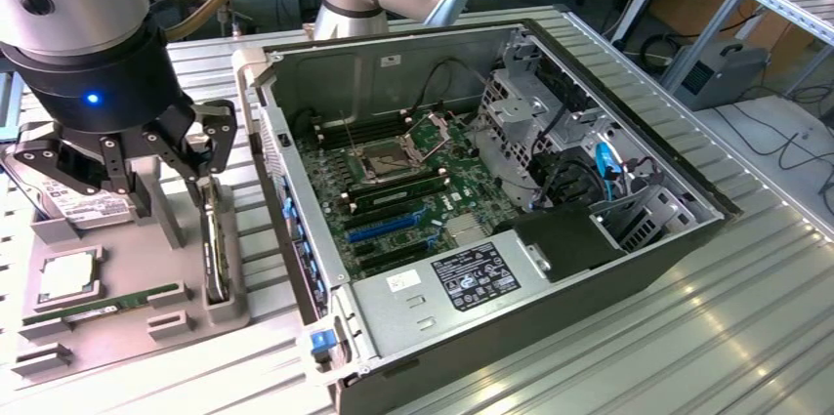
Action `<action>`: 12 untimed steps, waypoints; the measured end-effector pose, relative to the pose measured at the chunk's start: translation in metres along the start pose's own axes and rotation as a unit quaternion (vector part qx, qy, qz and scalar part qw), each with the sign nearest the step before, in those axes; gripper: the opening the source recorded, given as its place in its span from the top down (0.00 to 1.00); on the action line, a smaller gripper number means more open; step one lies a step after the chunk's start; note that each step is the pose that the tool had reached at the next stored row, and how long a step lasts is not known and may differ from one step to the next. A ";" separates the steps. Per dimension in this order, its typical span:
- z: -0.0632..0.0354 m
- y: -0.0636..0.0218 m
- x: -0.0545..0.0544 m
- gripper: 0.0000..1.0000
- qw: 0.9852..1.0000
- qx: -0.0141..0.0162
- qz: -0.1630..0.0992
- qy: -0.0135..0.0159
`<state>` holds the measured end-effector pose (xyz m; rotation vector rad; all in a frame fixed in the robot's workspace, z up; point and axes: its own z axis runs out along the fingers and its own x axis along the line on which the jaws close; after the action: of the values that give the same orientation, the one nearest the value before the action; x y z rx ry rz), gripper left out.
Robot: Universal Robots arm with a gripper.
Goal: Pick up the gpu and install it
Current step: 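Pick up the gpu and move the gpu toward the slot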
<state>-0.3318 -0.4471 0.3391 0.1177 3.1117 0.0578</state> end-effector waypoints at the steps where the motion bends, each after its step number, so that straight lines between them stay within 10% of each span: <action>1: 0.0004 0.0000 0.000 0.52 1.000 0.000 0.000 0.000; 12: 0.0035 -0.0001 0.000 0.52 1.000 0.000 0.000 0.000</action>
<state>-0.3318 -0.4471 0.3357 0.1177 3.1117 0.0579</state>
